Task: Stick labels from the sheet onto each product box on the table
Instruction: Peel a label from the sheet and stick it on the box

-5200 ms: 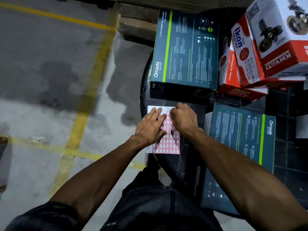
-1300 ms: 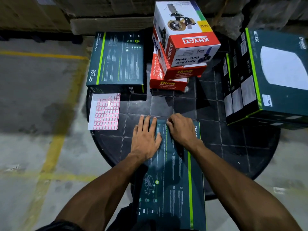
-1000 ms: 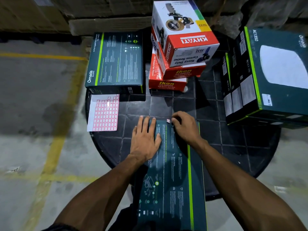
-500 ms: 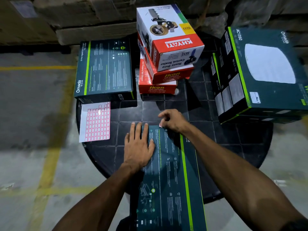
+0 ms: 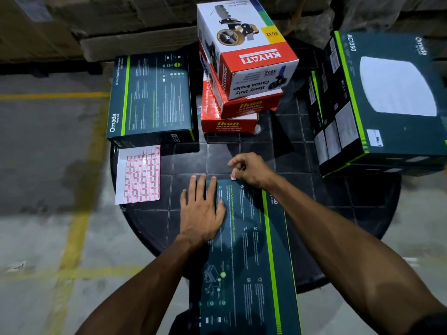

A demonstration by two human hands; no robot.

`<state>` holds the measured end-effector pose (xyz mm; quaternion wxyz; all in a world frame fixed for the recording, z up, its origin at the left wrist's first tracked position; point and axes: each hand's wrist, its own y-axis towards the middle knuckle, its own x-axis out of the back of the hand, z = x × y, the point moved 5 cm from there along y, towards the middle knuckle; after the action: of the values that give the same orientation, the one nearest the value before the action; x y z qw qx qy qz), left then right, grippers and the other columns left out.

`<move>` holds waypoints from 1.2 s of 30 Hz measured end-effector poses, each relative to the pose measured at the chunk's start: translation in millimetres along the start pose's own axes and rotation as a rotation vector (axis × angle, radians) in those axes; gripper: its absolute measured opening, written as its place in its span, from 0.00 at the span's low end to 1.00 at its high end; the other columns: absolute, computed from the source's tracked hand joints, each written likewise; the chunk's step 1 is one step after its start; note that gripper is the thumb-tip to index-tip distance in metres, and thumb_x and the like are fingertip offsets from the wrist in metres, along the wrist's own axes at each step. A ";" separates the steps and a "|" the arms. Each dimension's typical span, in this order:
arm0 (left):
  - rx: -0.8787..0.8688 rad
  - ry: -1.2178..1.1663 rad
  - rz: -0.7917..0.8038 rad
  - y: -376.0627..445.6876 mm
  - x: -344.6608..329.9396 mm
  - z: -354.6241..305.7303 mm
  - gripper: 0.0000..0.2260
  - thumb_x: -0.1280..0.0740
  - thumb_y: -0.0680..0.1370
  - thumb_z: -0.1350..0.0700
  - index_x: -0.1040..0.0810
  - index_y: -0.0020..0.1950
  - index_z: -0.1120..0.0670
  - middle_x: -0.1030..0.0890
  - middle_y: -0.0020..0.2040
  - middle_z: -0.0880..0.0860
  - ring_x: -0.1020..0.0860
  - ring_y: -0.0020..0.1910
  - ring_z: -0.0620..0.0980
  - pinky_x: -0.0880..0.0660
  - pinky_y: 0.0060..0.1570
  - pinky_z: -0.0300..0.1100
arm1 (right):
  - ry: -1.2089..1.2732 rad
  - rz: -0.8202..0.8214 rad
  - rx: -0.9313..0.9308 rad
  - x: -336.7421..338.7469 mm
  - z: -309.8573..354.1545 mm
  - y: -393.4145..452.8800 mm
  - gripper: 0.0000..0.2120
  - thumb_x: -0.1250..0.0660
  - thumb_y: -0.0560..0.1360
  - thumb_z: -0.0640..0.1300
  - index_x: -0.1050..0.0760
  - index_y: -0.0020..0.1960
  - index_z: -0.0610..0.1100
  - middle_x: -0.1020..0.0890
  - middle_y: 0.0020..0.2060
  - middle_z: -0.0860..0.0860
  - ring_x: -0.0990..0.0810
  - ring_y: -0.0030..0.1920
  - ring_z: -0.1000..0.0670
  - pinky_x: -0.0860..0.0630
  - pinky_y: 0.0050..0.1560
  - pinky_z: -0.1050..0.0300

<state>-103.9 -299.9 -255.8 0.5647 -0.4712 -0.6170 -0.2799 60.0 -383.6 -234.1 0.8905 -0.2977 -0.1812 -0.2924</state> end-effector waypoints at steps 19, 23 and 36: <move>-0.197 0.176 -0.054 10.5 5.2 -16.9 0.28 0.45 0.72 0.49 0.35 0.74 0.47 0.27 0.63 0.63 0.31 0.63 0.61 0.36 0.62 0.56 | -0.057 -0.014 0.036 -0.1 -0.4 0.2 0.11 0.28 0.73 0.37 0.20 0.54 0.42 0.20 0.33 0.58 0.24 0.35 0.67 0.30 0.42 0.71; -0.195 0.174 -0.054 10.9 4.8 -16.6 0.28 0.45 0.72 0.49 0.33 0.73 0.47 0.27 0.63 0.63 0.30 0.63 0.61 0.35 0.62 0.56 | -0.061 -0.014 0.036 -0.5 -0.7 1.0 0.11 0.27 0.72 0.38 0.20 0.55 0.43 0.20 0.34 0.58 0.23 0.37 0.65 0.29 0.43 0.67; -0.191 0.201 -0.053 11.2 4.2 -16.5 0.28 0.44 0.72 0.48 0.33 0.73 0.47 0.27 0.64 0.63 0.31 0.64 0.61 0.39 0.62 0.55 | -0.018 -0.014 0.012 -0.6 -3.9 0.5 0.11 0.27 0.73 0.37 0.20 0.54 0.43 0.21 0.39 0.55 0.24 0.39 0.63 0.32 0.37 0.74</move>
<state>-86.5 -308.8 -250.4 0.5687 -0.4761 -0.5400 -0.3978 60.5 -385.5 -237.6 0.8885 -0.2937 -0.1930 -0.2951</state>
